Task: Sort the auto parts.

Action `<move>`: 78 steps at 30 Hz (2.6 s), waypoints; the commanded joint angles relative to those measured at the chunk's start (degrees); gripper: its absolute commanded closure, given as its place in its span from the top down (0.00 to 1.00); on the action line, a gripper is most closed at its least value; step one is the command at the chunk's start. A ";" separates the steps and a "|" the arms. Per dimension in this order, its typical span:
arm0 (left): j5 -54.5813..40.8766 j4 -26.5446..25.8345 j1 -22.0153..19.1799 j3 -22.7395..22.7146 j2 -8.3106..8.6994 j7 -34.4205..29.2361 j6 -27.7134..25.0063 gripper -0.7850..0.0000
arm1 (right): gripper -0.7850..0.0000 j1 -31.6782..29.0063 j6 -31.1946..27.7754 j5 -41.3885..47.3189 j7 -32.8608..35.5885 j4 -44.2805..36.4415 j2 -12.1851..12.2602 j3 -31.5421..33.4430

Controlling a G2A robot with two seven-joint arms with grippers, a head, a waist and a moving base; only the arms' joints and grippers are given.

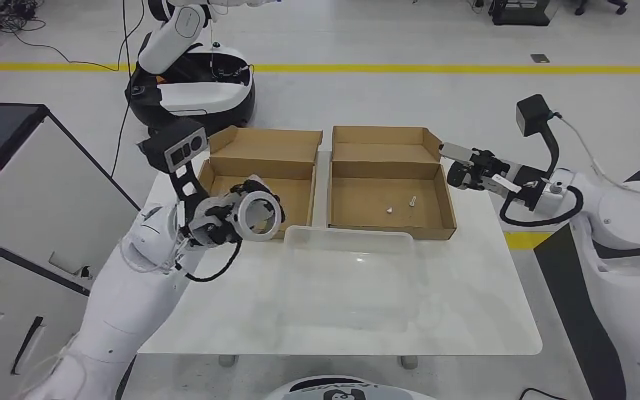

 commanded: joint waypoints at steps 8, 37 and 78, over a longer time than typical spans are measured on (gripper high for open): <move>-11.88 -2.38 -0.09 0.38 -1.34 -0.01 0.00 0.00 | 1.00 0.00 0.00 0.00 0.00 0.00 0.00 0.00; -12.05 -0.07 -3.66 5.30 -0.49 -0.02 0.00 0.00 | 1.00 0.00 0.00 0.00 0.00 0.00 0.00 0.00; 12.01 6.86 -7.46 7.04 -3.29 15.44 13.68 0.00 | 1.00 0.00 0.00 0.00 0.00 0.00 0.00 0.00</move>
